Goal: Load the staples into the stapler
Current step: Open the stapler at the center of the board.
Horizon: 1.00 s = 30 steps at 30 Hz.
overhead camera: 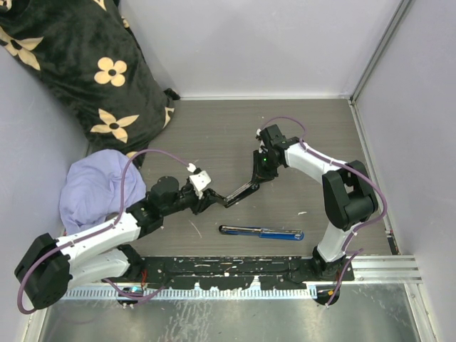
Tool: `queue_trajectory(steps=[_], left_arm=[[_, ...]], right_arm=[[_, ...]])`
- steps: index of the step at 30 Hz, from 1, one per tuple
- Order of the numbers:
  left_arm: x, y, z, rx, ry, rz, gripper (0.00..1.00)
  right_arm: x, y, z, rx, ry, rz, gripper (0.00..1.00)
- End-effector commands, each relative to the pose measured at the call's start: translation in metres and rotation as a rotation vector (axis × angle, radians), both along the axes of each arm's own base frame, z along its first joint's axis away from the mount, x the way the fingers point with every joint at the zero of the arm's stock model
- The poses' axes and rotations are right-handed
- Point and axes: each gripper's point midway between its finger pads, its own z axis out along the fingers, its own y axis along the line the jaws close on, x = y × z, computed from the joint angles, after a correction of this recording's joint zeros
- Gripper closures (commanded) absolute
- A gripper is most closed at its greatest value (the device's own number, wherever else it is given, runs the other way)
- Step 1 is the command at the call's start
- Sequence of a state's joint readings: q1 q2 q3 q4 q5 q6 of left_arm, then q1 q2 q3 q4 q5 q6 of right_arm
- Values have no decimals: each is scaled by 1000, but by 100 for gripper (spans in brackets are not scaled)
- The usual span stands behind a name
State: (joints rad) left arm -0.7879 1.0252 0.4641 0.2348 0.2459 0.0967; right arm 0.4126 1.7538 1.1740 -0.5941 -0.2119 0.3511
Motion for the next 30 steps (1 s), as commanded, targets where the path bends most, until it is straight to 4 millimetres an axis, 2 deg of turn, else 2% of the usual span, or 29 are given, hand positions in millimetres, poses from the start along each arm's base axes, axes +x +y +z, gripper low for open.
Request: queue_trajectory(steps=[1,10,17,22,26,30], left_arm=[[-23,-10,5,-35,56,-92,76],[-35,2,-26,-8,145,-57,73],[-49,-6,-31,21,133,-83,72],[-53,-8,-41,46,148,-84,71],[-52,-13,-30,20,131,-91,67],[-45,-24,-3,-33,86,-101,59]], right_arm=[[-17,-58,-38,-267,57,-30,83],[-12,-70,-45,-326,41,-50,83],[6,-76,-46,-311,21,-76,83],[7,-71,-48,-272,23,-67,83],[3,-68,-48,-249,18,-52,82],[-1,-61,-42,-213,-7,1,82]])
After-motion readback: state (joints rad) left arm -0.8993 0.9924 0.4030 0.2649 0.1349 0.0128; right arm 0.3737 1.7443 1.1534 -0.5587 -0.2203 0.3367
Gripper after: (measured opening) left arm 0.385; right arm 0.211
